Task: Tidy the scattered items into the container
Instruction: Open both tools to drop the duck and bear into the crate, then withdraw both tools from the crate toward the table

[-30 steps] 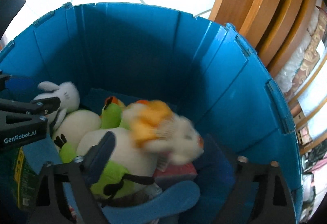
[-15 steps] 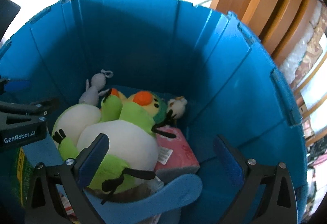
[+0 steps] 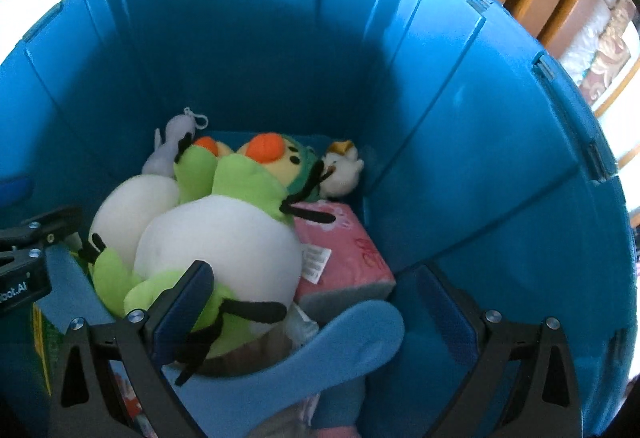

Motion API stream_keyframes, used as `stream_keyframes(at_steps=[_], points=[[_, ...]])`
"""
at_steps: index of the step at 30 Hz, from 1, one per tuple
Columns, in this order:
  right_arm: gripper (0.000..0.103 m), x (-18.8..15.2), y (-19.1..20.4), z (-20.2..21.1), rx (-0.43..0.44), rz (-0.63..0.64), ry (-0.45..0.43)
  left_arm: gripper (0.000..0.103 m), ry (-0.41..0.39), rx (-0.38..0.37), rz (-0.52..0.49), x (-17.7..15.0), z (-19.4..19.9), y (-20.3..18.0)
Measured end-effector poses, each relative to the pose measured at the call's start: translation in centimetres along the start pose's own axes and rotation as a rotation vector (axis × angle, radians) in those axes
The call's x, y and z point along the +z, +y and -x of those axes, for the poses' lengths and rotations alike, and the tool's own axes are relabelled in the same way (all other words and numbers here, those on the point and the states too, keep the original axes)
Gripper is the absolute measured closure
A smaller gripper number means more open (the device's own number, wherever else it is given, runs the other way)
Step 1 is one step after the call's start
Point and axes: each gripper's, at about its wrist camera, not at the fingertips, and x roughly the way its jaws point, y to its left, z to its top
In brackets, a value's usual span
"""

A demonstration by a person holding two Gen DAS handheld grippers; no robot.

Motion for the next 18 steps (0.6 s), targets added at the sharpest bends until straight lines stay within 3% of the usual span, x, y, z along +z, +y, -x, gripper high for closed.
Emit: stream_keyframes(at_steps=[3,8,13,18], points=[[0.000,-0.2,0.2,1.3,0.000,0.012,-0.018,0.034,-0.011,0.022,-0.017,-0.4,0.8,-0.5],[0.001,-1.0,0.9,3.0,0.017,0.048,-0.013,0.034,-0.078,-0.014,-0.040,-1.9,4.6,-0.8],[0.001,-2.0,1.3,7.6,0.039,0.094,-0.051,0.034,-0.115,0.004,-0.088,-3.7,9.7,-0.1],[0.001,-1.7,2.4,12.4,0.057,0.151,-0.098,0.034,-0.165,0.026,-0.064,-4.8,15.2,2.7]])
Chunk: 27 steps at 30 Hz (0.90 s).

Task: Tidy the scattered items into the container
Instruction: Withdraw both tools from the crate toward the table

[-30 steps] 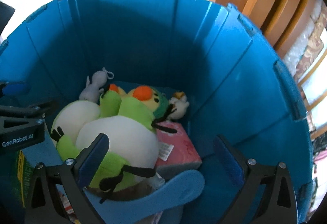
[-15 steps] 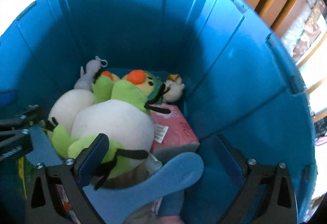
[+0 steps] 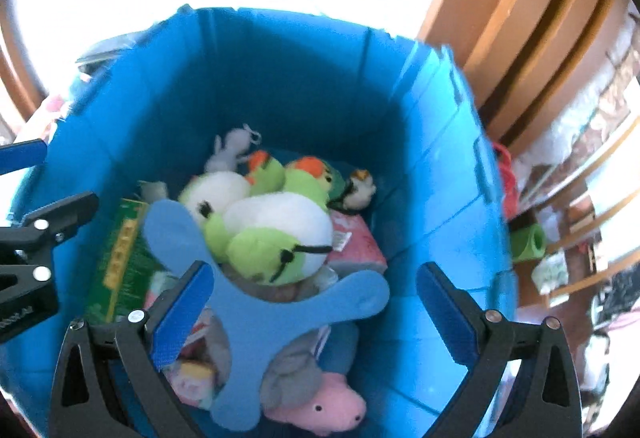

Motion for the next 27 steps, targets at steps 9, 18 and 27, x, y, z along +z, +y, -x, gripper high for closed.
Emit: stream_keyframes(at_steps=[9,18,27], points=[[0.001,1.9,4.7,5.9,0.029,0.056,-0.069,0.034,-0.062,0.054,0.111,-4.1,6.2,8.8],[0.000,1.1,15.1,12.4,0.051,0.059,-0.139,0.034,-0.098,0.062,0.178,-12.8,8.6,21.8],[0.000,0.2,28.6,14.3,0.132,0.006,-0.163,0.034,-0.069,0.084,0.197,-22.1,5.7,34.0]])
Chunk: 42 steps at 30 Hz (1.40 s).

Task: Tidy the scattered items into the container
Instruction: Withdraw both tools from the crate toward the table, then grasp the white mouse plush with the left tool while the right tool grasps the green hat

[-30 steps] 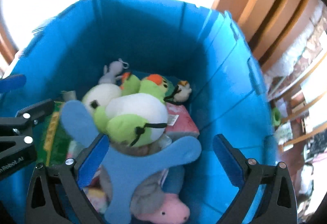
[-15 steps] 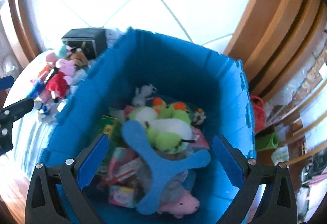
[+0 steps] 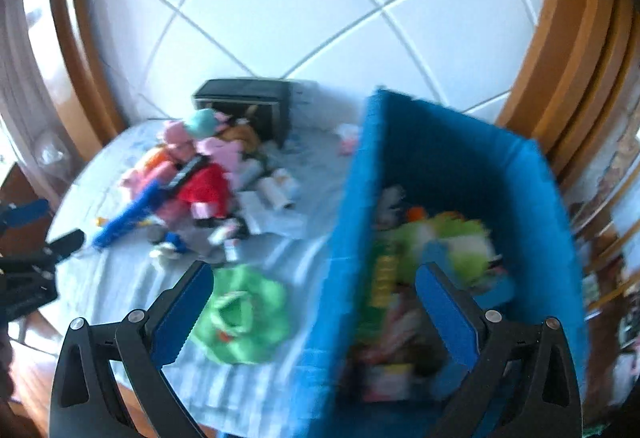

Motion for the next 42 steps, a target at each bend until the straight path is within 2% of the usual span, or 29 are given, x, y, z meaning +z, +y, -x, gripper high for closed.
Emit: stream_keyframes(at_steps=[5,10,14,18,23,28,30,36,40,41,42], points=[[0.000,-1.1,5.6,-1.9,0.047,-0.003,0.007,0.034,0.031,-0.035,0.072,-3.1,-3.1,5.5],[0.000,-2.2,10.0,-5.2,0.066,0.048,0.004,0.034,0.066,-0.048,0.144,-5.3,-7.5,8.3],[0.000,-3.0,12.2,-8.4,0.095,0.075,-0.024,0.034,0.077,-0.051,0.229,-6.9,-11.6,9.3],[0.000,-3.6,13.1,-12.6,0.131,0.065,-0.039,0.034,0.058,-0.044,0.273,-8.3,-14.8,9.2],[0.000,-5.2,13.3,-18.9,0.176,0.045,0.041,0.034,0.074,-0.049,0.297,-10.2,-19.3,8.3],[0.000,-8.3,12.8,-24.7,0.174,-0.006,0.159,0.034,0.119,-0.059,0.259,-11.1,-24.4,7.6],[0.000,-9.6,12.2,-26.6,0.145,-0.044,0.198,0.034,0.135,-0.060,0.230,-11.2,-26.8,7.1],[0.000,-13.3,10.8,-30.4,0.075,-0.155,0.292,0.034,0.156,-0.079,0.144,-11.0,-32.9,6.0],[0.000,-16.2,10.3,-31.5,0.029,-0.218,0.342,0.034,0.168,-0.101,0.121,-11.0,-36.6,5.9],[0.000,-16.8,10.3,-31.7,0.018,-0.234,0.347,0.037,0.175,-0.121,0.114,-11.2,-37.5,5.8],[0.000,-17.5,10.3,-31.7,0.010,-0.250,0.350,0.046,0.178,-0.128,0.106,-11.6,-38.0,5.6]])
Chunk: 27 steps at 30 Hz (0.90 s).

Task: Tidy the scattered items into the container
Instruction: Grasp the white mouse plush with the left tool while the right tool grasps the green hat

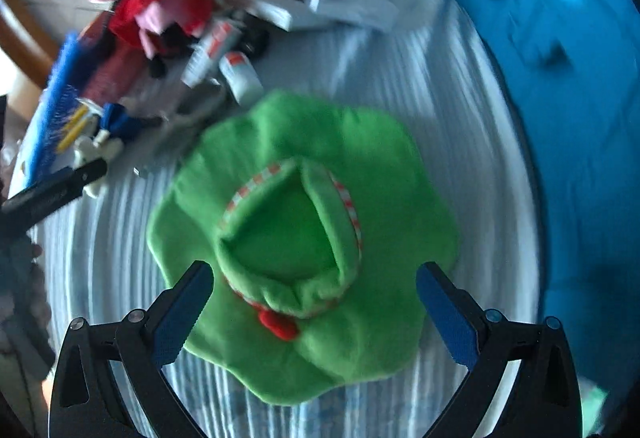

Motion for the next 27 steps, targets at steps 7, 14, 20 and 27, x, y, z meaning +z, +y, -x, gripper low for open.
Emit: stream_keyframes(at_steps=[7,14,20,27], points=[[0.000,-2.6,0.9,-1.3,0.014,-0.037,-0.028,0.052,-0.058,-0.015,-0.046,-3.5,3.4,-1.0],[0.000,-3.5,3.0,-3.1,-0.086,0.020,-0.100,0.050,-0.048,-0.020,-0.039,-7.6,7.5,-1.4],[0.000,-5.2,2.8,-2.6,-0.080,0.007,-0.227,0.037,-0.036,-0.020,-0.053,-7.8,8.8,-1.8],[0.000,-5.1,0.1,0.5,-0.019,-0.057,-0.278,0.037,-0.079,-0.003,-0.021,-7.4,11.6,-2.0]])
